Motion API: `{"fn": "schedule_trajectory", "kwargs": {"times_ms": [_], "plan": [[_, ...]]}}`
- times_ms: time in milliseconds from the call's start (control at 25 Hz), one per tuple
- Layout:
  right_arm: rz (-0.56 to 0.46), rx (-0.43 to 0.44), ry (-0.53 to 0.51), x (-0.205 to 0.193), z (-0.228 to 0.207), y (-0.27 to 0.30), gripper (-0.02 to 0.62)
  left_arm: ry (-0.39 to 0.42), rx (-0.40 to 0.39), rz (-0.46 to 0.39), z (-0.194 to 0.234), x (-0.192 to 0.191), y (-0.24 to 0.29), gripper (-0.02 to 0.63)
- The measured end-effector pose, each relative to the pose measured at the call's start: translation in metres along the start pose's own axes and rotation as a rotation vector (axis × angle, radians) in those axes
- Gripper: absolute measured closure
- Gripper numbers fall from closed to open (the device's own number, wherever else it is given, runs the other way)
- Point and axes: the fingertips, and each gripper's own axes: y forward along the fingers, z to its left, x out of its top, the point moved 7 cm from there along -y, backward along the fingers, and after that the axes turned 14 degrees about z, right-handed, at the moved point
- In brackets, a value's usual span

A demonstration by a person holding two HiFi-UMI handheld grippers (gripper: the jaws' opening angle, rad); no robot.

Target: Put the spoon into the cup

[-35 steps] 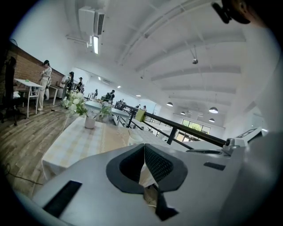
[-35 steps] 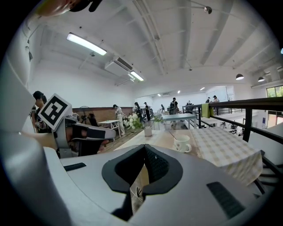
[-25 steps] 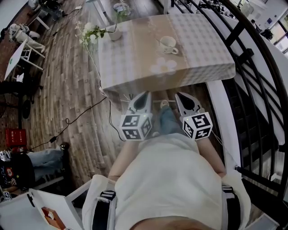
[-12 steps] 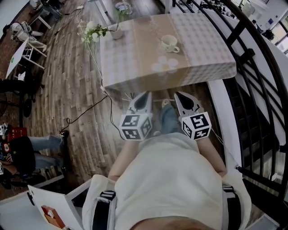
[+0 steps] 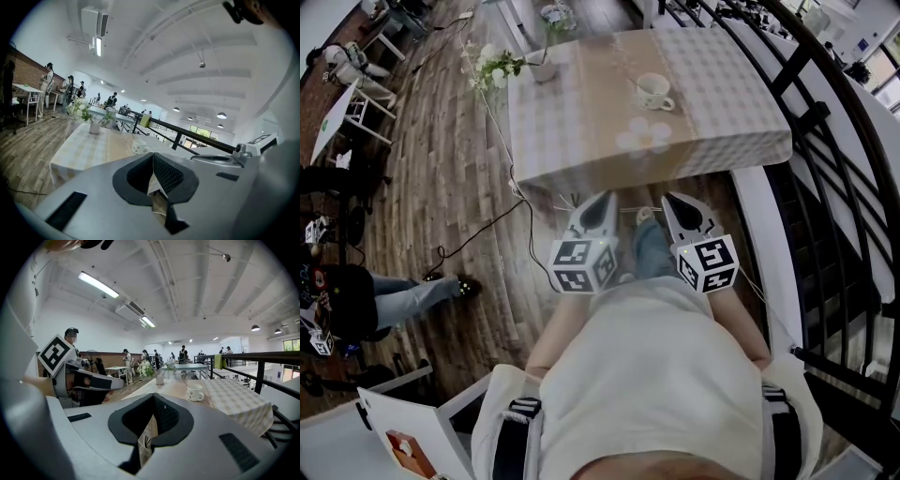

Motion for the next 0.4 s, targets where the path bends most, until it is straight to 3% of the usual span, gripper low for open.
{"fn": "schedule_trajectory", "kwargs": {"times_ms": [400], "plan": [[0.006, 0.001, 0.0, -0.0004, -0.0007, 0.0027, 0.595, -0.011, -0.003, 0.007, 0.0018, -0.0021, 0.0024, 0.601]]}}
